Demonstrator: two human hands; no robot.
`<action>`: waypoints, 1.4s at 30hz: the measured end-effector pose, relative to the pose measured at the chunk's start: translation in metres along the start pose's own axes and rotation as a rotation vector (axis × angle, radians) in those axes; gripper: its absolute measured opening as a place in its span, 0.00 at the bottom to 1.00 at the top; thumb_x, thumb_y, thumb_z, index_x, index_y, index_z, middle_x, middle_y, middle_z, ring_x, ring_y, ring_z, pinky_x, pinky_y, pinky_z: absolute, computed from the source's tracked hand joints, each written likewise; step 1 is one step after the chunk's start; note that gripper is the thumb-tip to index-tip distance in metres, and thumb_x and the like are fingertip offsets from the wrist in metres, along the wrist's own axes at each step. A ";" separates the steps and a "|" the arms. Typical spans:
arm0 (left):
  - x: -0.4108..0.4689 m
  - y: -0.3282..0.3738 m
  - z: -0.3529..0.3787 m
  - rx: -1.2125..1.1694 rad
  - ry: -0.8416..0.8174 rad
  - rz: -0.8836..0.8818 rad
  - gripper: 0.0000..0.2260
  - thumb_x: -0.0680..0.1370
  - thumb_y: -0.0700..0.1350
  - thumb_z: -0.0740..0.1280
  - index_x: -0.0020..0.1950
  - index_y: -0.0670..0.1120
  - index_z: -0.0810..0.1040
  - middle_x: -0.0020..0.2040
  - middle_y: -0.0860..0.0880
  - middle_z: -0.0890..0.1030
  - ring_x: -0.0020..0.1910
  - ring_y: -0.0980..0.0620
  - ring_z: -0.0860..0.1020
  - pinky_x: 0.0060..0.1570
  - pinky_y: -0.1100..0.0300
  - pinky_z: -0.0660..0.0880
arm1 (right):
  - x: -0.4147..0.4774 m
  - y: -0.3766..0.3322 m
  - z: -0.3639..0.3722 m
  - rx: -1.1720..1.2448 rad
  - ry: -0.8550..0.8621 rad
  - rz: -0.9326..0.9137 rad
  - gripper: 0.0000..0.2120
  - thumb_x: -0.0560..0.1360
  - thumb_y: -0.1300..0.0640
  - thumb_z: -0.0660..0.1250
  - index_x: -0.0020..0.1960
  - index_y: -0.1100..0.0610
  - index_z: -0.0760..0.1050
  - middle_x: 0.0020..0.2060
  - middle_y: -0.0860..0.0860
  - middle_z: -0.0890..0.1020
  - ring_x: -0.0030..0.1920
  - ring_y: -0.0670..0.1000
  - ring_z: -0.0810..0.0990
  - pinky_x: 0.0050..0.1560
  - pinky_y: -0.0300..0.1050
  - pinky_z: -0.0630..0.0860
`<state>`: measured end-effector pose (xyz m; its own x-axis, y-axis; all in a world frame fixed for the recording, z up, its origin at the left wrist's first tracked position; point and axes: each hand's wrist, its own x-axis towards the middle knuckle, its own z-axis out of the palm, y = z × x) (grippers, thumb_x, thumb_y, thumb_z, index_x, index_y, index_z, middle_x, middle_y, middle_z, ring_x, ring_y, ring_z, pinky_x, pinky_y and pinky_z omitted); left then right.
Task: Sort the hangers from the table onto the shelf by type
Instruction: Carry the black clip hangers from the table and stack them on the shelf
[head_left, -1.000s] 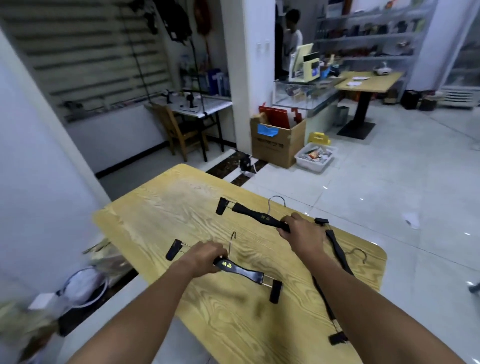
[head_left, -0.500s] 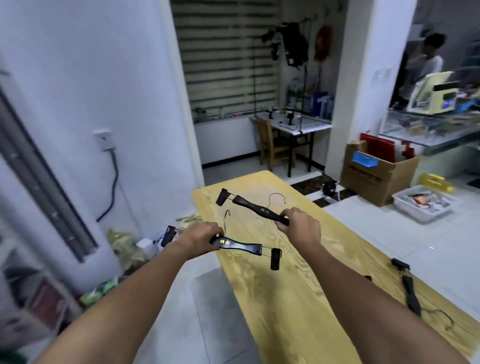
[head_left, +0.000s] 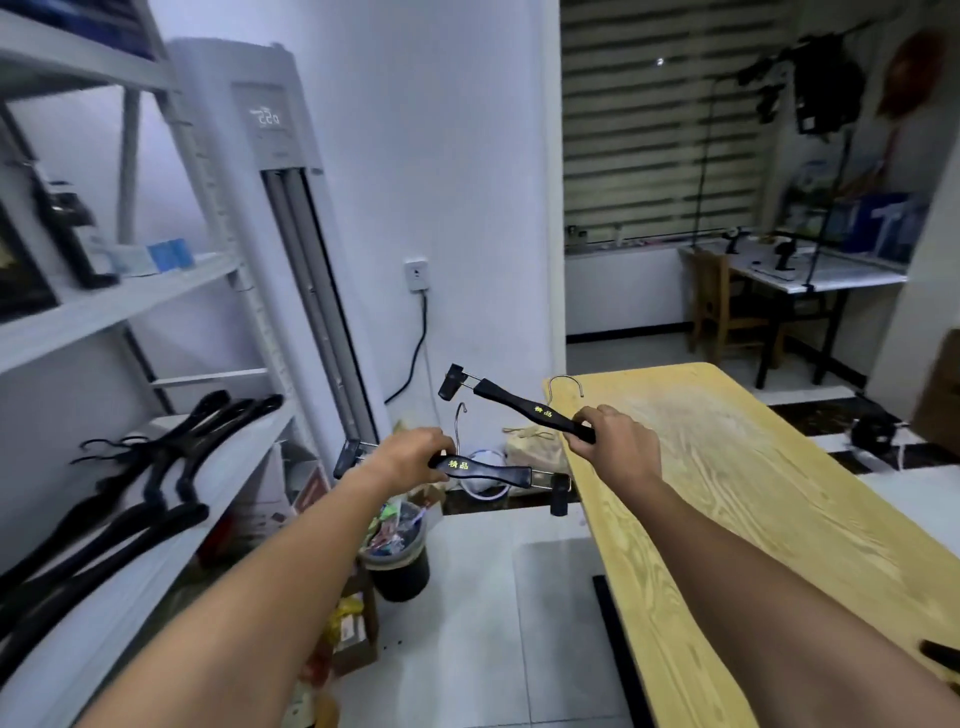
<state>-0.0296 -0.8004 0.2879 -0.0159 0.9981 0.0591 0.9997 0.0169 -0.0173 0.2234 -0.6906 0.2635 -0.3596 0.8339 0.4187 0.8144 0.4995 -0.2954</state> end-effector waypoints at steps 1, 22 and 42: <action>-0.011 -0.006 -0.003 0.000 0.004 -0.012 0.16 0.75 0.48 0.69 0.61 0.47 0.74 0.57 0.49 0.77 0.58 0.49 0.75 0.53 0.58 0.69 | -0.002 -0.010 -0.001 0.005 -0.010 -0.017 0.13 0.76 0.42 0.63 0.55 0.48 0.77 0.49 0.48 0.79 0.48 0.55 0.81 0.38 0.42 0.68; -0.371 -0.103 -0.026 -0.003 0.046 -0.492 0.15 0.74 0.47 0.69 0.60 0.47 0.75 0.57 0.49 0.77 0.59 0.49 0.74 0.53 0.58 0.69 | -0.145 -0.266 -0.001 0.133 -0.105 -0.471 0.14 0.75 0.43 0.65 0.55 0.50 0.77 0.48 0.49 0.80 0.49 0.55 0.80 0.40 0.44 0.71; -0.713 -0.038 -0.037 0.022 0.053 -1.301 0.11 0.75 0.48 0.69 0.57 0.50 0.76 0.53 0.50 0.77 0.52 0.49 0.75 0.46 0.57 0.71 | -0.314 -0.502 0.020 0.407 -0.326 -1.144 0.14 0.76 0.43 0.64 0.56 0.51 0.76 0.51 0.49 0.79 0.52 0.55 0.80 0.41 0.46 0.72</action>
<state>-0.0560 -1.5151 0.2829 -0.9656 0.2462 0.0836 0.2518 0.9655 0.0656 -0.0820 -1.1988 0.2632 -0.9087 -0.1340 0.3954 -0.2161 0.9613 -0.1710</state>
